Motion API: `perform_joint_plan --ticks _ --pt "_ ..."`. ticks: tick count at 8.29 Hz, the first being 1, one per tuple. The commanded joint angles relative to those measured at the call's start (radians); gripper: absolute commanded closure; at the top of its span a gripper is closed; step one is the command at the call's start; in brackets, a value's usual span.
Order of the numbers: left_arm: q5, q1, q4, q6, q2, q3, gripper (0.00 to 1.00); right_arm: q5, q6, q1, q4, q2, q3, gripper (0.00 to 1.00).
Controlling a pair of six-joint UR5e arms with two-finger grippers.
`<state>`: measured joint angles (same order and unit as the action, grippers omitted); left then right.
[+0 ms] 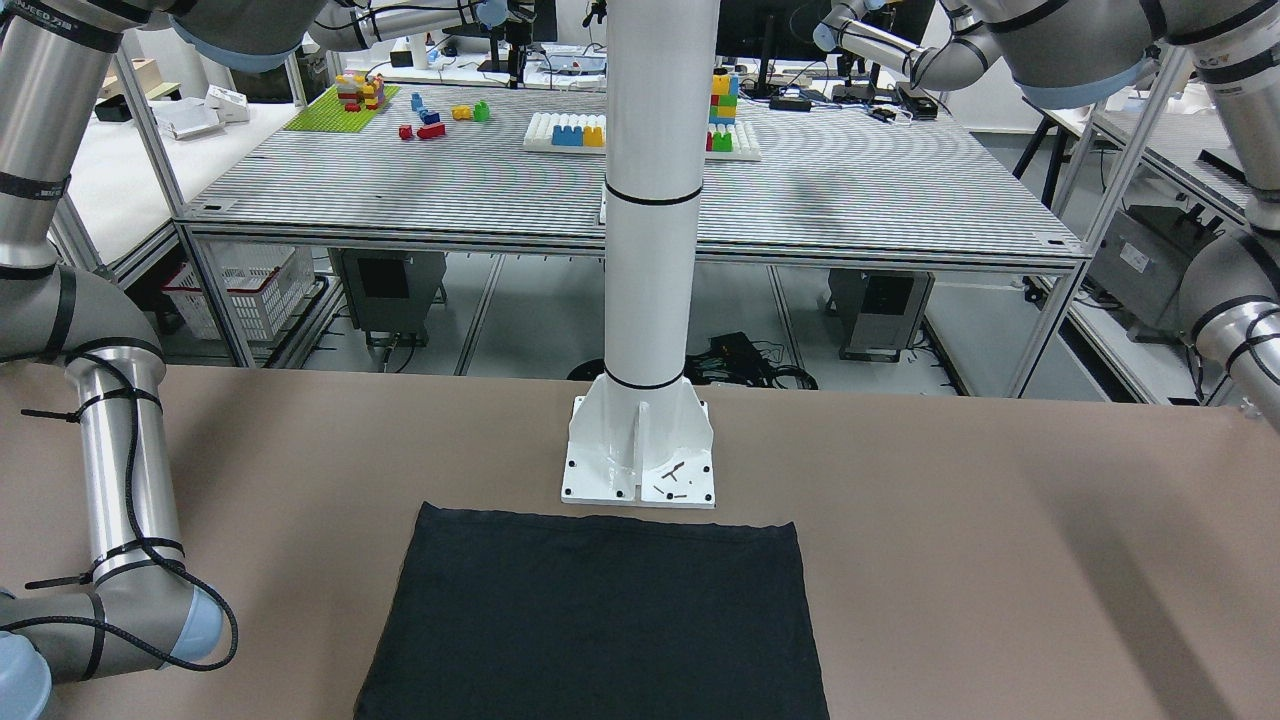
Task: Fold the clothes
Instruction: 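Move the right gripper to the sleeve nearest it and grasp it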
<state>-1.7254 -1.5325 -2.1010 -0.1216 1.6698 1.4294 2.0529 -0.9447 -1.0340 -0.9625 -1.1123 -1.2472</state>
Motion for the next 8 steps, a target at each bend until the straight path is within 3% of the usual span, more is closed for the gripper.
perform_joint_plan --ticks 1,6,7,8 --pt "0.000 -0.001 0.001 -0.001 0.001 0.005 0.06 0.003 -0.037 0.009 0.042 -0.001 0.061 0.32" --pt "0.007 -0.001 0.002 -0.001 -0.004 0.031 0.06 0.003 -0.103 0.055 0.056 0.019 0.071 0.42" --pt "0.009 -0.001 0.004 -0.001 -0.002 0.029 0.06 0.003 -0.100 0.055 0.056 0.020 0.069 0.50" --pt "0.009 -0.001 0.004 -0.001 -0.002 0.029 0.06 0.004 -0.100 0.055 0.056 0.022 0.065 0.70"
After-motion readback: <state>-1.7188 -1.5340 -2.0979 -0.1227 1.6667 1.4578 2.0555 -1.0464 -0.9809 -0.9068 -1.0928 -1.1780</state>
